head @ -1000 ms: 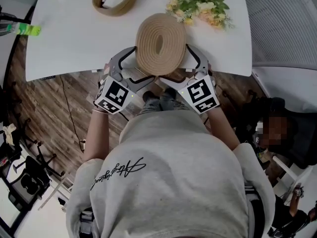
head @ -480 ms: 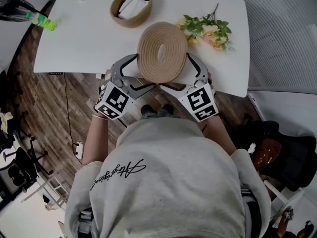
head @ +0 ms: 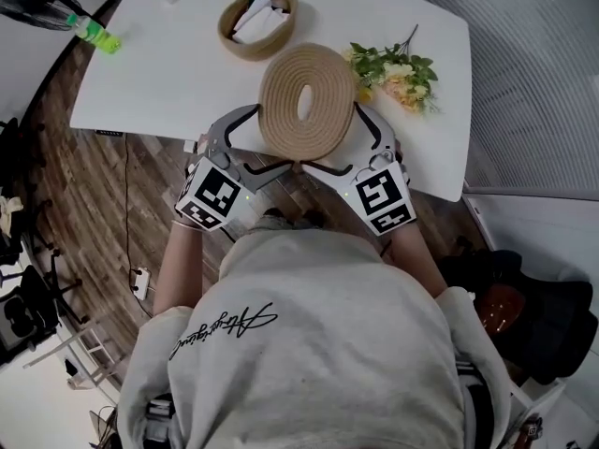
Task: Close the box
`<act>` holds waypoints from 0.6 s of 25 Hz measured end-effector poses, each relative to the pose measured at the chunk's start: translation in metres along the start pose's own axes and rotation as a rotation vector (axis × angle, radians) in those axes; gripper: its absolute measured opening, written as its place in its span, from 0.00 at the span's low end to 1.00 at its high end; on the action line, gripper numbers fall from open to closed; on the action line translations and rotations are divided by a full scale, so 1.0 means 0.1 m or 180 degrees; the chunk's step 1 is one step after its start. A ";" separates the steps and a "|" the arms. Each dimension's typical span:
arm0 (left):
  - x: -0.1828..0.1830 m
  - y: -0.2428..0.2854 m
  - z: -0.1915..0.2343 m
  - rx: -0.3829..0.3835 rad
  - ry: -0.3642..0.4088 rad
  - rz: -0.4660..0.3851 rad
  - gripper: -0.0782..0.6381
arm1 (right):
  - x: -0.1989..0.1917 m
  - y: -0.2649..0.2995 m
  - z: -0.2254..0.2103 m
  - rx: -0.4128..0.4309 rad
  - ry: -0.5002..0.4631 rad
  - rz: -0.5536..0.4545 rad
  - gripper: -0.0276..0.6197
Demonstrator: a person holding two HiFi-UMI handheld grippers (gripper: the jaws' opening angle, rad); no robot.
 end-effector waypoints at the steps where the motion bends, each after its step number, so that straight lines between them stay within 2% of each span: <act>1: 0.01 -0.01 0.00 0.0025 -0.0002 0.0003 0.75 | 0.01 -0.01 -0.01 0.0001 -0.0020 -0.0016 0.95; 7: 0.01 -0.06 -0.03 0.0101 -0.0085 0.0026 0.75 | 0.04 -0.04 -0.02 0.0042 -0.0083 -0.0078 0.95; 15: 0.04 -0.10 0.09 0.0125 -0.0027 -0.0073 0.75 | 0.15 0.01 -0.05 0.0006 -0.0124 -0.0135 0.95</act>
Point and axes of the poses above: the fingertips, and each gripper's own axes: y forward along the fingers, z to its left, x out of its top, the point moved 9 cm from there along -y, backward along the fingers, and after that the axes turned 11 degrees about z, right-handed, at the moved point
